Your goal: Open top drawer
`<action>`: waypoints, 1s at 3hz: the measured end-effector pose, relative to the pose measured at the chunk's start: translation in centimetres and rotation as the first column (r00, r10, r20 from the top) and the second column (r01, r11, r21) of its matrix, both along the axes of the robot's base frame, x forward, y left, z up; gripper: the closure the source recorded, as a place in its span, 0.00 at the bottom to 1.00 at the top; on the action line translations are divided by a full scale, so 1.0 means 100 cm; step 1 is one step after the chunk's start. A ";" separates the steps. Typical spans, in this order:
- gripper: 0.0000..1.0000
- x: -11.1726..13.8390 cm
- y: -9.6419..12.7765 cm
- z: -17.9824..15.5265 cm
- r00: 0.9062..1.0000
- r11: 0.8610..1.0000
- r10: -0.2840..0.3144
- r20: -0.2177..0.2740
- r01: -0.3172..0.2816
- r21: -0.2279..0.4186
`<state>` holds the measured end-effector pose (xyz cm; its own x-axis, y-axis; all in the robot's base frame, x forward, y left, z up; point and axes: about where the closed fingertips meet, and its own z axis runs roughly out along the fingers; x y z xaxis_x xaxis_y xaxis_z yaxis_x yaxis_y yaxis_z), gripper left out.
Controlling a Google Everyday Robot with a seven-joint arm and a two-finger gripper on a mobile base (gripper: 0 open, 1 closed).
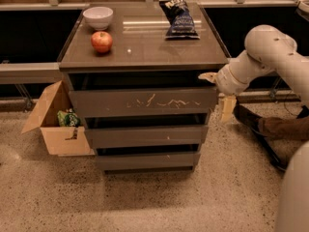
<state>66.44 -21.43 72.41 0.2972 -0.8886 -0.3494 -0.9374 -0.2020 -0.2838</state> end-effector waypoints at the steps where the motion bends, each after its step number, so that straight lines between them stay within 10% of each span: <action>1: 0.00 0.025 0.003 -0.016 1.000 1.000 0.006 0.001 -0.006 -0.015; 3: 0.00 0.047 0.016 -0.051 0.998 0.997 -0.050 -0.039 0.047 -0.067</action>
Offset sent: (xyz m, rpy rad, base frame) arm 0.0601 0.0078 -0.0410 -0.0612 0.0156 -0.0338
